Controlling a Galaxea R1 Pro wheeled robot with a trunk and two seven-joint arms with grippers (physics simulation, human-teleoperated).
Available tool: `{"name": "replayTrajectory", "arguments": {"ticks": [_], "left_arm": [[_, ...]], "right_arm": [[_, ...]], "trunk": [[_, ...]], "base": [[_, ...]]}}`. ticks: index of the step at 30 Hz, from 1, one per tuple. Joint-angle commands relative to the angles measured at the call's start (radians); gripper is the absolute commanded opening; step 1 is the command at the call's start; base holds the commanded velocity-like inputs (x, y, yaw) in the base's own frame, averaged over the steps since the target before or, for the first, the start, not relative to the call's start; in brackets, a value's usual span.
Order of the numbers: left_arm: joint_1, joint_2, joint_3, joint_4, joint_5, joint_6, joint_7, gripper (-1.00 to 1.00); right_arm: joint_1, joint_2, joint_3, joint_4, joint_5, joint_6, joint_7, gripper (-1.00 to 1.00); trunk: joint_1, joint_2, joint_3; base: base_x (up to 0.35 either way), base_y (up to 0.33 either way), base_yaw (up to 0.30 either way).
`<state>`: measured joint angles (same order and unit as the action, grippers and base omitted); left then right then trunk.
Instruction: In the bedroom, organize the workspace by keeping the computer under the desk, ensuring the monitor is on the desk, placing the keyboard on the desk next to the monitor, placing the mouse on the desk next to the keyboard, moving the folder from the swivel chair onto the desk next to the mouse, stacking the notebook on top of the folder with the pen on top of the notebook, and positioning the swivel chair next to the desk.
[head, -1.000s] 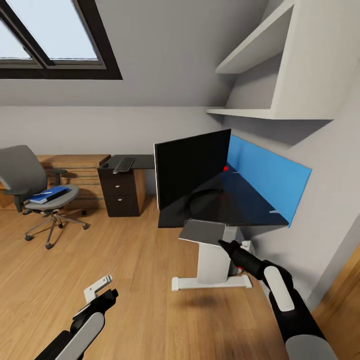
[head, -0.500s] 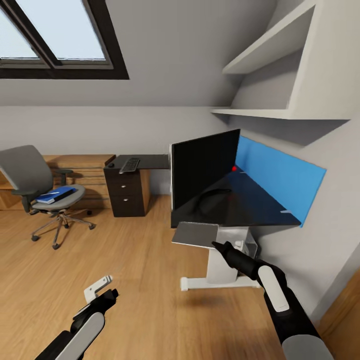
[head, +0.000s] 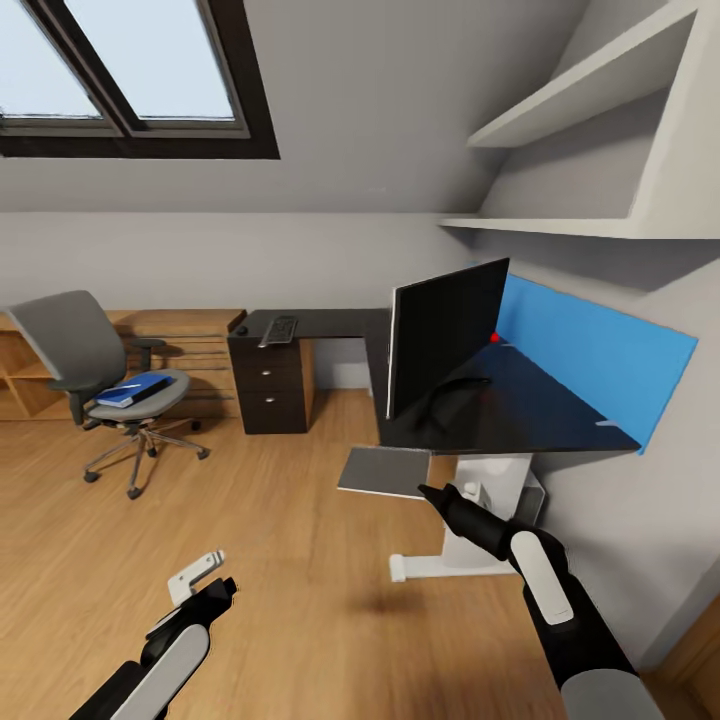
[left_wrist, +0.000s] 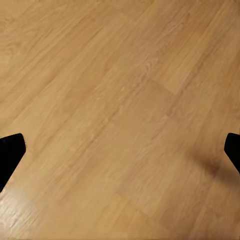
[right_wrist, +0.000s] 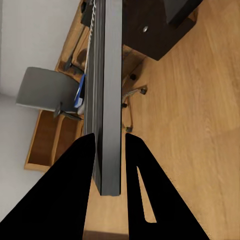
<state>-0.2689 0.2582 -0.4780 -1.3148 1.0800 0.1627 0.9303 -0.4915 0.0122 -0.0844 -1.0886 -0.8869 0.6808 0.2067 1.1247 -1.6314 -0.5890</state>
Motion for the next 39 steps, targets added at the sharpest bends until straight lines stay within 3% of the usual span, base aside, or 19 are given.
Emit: {"name": "replayTrajectory", "arguments": {"ticks": [1,15,28,39], "left_arm": [[-0.001,0.001,-0.002,-0.001,0.002,0.005,0.007,1.0],[-0.001,0.001,-0.003,-0.001,0.002,0.005,0.007,1.0],[-0.001,0.001,-0.005,0.0,0.004,0.005,0.007,1.0],[-0.001,0.001,-0.006,0.022,0.002,0.006,0.007,1.0]], "right_arm": [[-0.001,0.0,-0.002,-0.001,-0.003,0.008,0.005,-1.0],[-0.001,0.001,-0.001,-0.001,-0.003,0.008,0.005,-1.0],[-0.001,0.002,0.0,0.002,-0.002,0.006,0.004,-1.0],[-0.001,0.002,0.0,0.004,-0.002,0.005,0.003,-1.0]], "trunk": [[0.0,-0.001,-0.001],[0.0,-0.001,-0.001],[0.0,-0.001,0.016],[0.0,-0.001,0.033]], "base": [[0.0,0.332,0.0],[0.0,0.332,0.0],[0.004,0.331,0.0],[0.196,0.165,0.0]]}}
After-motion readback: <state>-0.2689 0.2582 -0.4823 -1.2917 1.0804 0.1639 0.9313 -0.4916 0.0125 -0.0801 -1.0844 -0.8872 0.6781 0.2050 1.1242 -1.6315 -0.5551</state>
